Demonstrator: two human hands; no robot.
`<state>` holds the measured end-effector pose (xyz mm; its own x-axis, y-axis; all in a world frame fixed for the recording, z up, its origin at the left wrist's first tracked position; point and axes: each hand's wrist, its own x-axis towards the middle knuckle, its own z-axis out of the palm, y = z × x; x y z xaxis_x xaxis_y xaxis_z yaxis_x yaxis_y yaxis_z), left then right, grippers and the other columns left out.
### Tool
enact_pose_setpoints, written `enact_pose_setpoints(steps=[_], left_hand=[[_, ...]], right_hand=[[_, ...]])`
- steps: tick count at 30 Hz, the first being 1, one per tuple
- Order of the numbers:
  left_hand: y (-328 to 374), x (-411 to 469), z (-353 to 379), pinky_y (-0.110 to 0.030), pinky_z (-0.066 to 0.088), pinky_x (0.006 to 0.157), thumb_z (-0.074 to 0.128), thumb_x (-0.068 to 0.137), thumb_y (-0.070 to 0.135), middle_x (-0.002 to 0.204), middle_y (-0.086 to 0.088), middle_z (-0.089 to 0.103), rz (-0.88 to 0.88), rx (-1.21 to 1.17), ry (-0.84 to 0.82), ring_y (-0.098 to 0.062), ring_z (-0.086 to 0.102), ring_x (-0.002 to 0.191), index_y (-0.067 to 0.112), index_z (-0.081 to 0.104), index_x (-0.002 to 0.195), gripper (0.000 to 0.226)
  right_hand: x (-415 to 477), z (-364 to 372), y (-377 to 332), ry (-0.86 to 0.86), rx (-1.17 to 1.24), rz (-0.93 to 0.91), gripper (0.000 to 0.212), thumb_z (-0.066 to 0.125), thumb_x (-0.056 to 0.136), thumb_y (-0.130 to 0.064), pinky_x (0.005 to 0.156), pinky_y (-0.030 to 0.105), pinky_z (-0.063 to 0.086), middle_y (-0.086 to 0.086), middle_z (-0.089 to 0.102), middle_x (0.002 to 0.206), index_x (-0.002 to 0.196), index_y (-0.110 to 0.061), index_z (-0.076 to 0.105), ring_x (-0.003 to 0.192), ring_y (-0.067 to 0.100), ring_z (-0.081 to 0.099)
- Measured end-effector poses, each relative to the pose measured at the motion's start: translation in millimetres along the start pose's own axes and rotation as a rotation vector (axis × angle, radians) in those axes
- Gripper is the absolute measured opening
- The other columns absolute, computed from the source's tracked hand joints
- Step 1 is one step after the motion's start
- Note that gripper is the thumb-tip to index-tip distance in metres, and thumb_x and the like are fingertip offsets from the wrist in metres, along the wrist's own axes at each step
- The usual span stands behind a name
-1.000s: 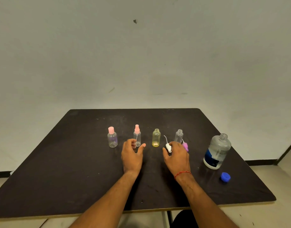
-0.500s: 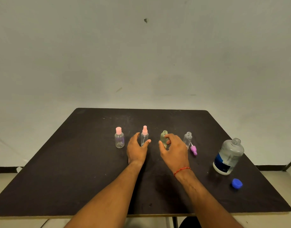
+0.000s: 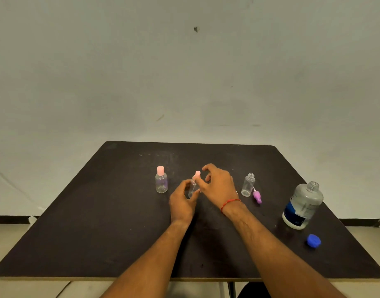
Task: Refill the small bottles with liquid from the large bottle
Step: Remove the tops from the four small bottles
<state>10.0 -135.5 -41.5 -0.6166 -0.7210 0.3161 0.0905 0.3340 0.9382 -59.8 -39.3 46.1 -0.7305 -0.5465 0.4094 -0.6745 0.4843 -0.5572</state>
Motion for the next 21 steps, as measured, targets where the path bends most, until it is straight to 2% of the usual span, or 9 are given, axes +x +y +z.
enact_pose_setpoints(steps=[3, 5, 7, 12, 15, 19, 21], left_hand=[[3.9, -10.9, -6.6, -0.013, 0.051, 0.080, 0.079, 0.086, 0.016, 0.097, 0.014, 0.073, 0.032, -0.020, 0.005, -0.002, 0.068, 0.095, 0.030, 0.071, 0.110, 0.028], [3.6, -15.4, -11.0, -0.011, 0.051, 0.081, 0.079, 0.086, 0.017, 0.100, 0.015, 0.073, 0.028, -0.012, 0.010, 0.000, 0.067, 0.096, 0.029, 0.071, 0.113, 0.030], [2.4, -18.2, -13.3, -0.009, 0.050, 0.083, 0.079, 0.087, 0.019, 0.104, 0.015, 0.072, 0.017, 0.007, 0.005, 0.003, 0.065, 0.100, 0.027, 0.070, 0.118, 0.033], [2.6, -21.4, -15.0, -0.006, 0.048, 0.082, 0.077, 0.088, 0.017, 0.105, 0.015, 0.071, 0.001, 0.035, -0.025, 0.004, 0.063, 0.101, 0.031, 0.068, 0.119, 0.034], [3.1, -21.1, -14.2, -0.005, 0.048, 0.081, 0.077, 0.088, 0.020, 0.104, 0.016, 0.070, -0.001, 0.044, -0.047, 0.005, 0.063, 0.100, 0.031, 0.068, 0.117, 0.033], [2.0, -19.0, -13.8, -0.010, 0.049, 0.079, 0.076, 0.089, 0.023, 0.102, 0.018, 0.070, -0.013, 0.068, -0.075, 0.004, 0.064, 0.099, 0.036, 0.068, 0.116, 0.030], [2.1, -18.3, -13.4, -0.014, 0.049, 0.081, 0.076, 0.089, 0.025, 0.102, 0.017, 0.070, -0.020, 0.061, -0.089, 0.001, 0.064, 0.100, 0.037, 0.068, 0.114, 0.029]], right_hand=[[3.8, 2.7, -6.7, -0.127, -0.030, 0.004, 0.023, 0.066, 0.089, -0.041, 0.062, 0.020, 0.045, -0.005, 0.063, 0.077, 0.093, -0.019, 0.067, 0.070, 0.008, 0.057], [3.0, 4.3, -11.0, -0.141, -0.050, -0.013, 0.021, 0.063, 0.091, -0.037, 0.064, 0.024, 0.046, -0.002, 0.063, 0.075, 0.086, -0.016, 0.065, 0.068, 0.010, 0.057], [1.6, 4.7, -14.7, -0.139, -0.067, -0.040, 0.022, 0.059, 0.094, -0.034, 0.063, 0.025, 0.041, -0.003, 0.061, 0.072, 0.081, -0.016, 0.063, 0.065, 0.009, 0.053], [1.4, 4.0, -16.0, -0.193, -0.096, -0.058, 0.014, 0.061, 0.092, -0.027, 0.071, 0.032, 0.049, 0.000, 0.063, 0.077, 0.084, -0.015, 0.063, 0.073, 0.014, 0.057], [0.6, 2.1, -13.7, -0.197, -0.077, -0.077, 0.013, 0.062, 0.091, -0.024, 0.071, 0.035, 0.051, 0.001, 0.063, 0.077, 0.083, -0.013, 0.063, 0.073, 0.015, 0.057], [1.2, -1.1, -9.6, -0.248, -0.015, -0.134, 0.005, 0.065, 0.087, -0.013, 0.072, 0.032, 0.052, 0.000, 0.063, 0.079, 0.082, -0.012, 0.064, 0.075, 0.014, 0.058], [2.4, -2.1, -6.9, -0.276, 0.008, -0.149, 0.006, 0.066, 0.086, -0.011, 0.069, 0.026, 0.047, -0.002, 0.063, 0.081, 0.081, -0.015, 0.065, 0.076, 0.012, 0.057]])
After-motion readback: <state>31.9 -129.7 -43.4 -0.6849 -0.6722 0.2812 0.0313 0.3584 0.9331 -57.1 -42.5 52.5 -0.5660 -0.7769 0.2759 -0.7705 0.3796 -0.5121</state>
